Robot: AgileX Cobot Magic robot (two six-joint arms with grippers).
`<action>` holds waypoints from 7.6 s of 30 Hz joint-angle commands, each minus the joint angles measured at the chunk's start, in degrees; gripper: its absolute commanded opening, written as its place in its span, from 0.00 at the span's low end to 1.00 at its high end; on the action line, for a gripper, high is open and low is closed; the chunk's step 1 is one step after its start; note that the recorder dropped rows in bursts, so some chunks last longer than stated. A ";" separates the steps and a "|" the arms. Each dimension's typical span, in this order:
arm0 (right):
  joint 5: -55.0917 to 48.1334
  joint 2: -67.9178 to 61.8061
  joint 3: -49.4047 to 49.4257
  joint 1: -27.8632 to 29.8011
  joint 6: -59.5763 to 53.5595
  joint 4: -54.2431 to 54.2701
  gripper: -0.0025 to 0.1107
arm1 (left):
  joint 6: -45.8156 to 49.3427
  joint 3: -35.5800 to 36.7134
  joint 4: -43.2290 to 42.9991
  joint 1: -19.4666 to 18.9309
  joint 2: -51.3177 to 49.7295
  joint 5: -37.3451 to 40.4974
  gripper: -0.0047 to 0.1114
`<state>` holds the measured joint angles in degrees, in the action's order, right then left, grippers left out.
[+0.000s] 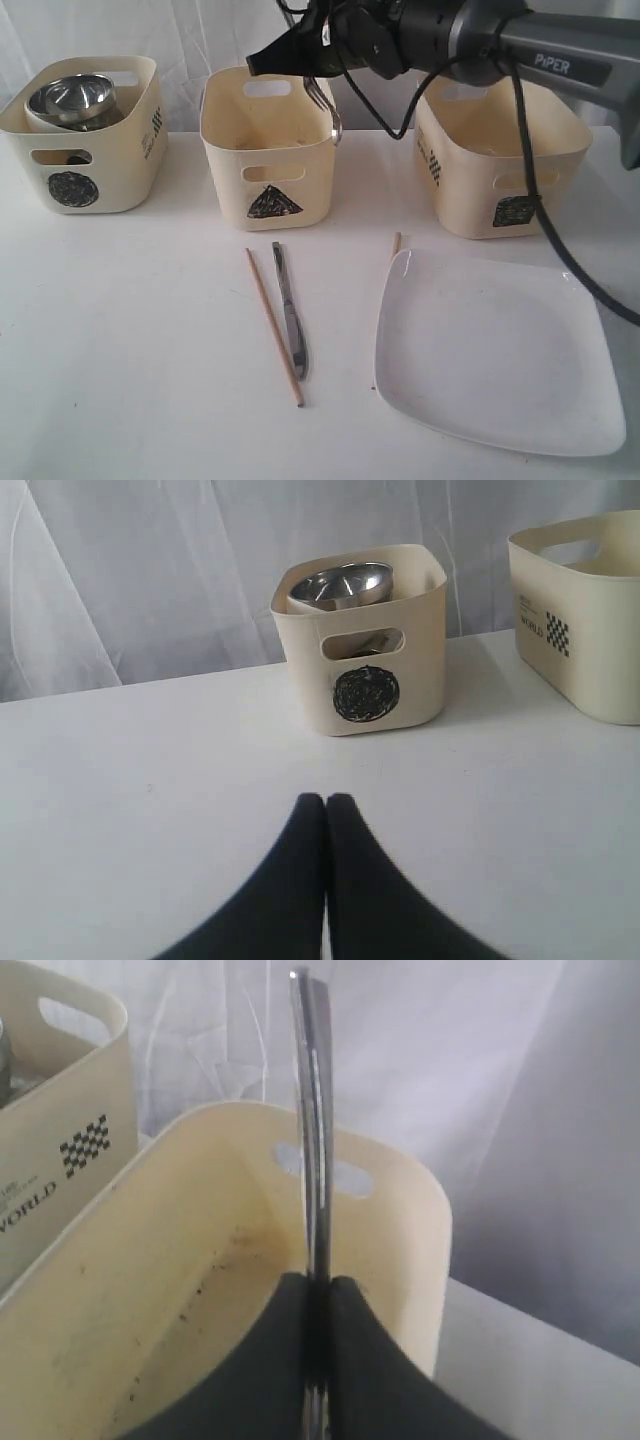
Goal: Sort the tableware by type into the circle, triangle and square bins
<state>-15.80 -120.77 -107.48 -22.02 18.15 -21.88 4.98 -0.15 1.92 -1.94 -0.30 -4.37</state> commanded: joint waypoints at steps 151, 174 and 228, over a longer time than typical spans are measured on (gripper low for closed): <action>26.36 1.23 7.35 3.24 -8.88 21.27 0.02 | -0.03 0.15 -0.13 -0.03 0.30 -0.39 0.04; -9.15 12.56 13.64 1.37 -32.58 21.88 0.17 | -0.03 0.15 -0.13 -0.03 0.30 -0.39 0.04; -48.71 -17.51 -10.73 -5.90 -61.81 25.23 0.51 | -0.03 0.15 -0.13 -0.03 0.30 -0.39 0.04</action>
<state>-65.09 -137.69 -117.76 -28.34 -42.89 2.91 4.98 -0.15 1.92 -1.94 -0.30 -4.37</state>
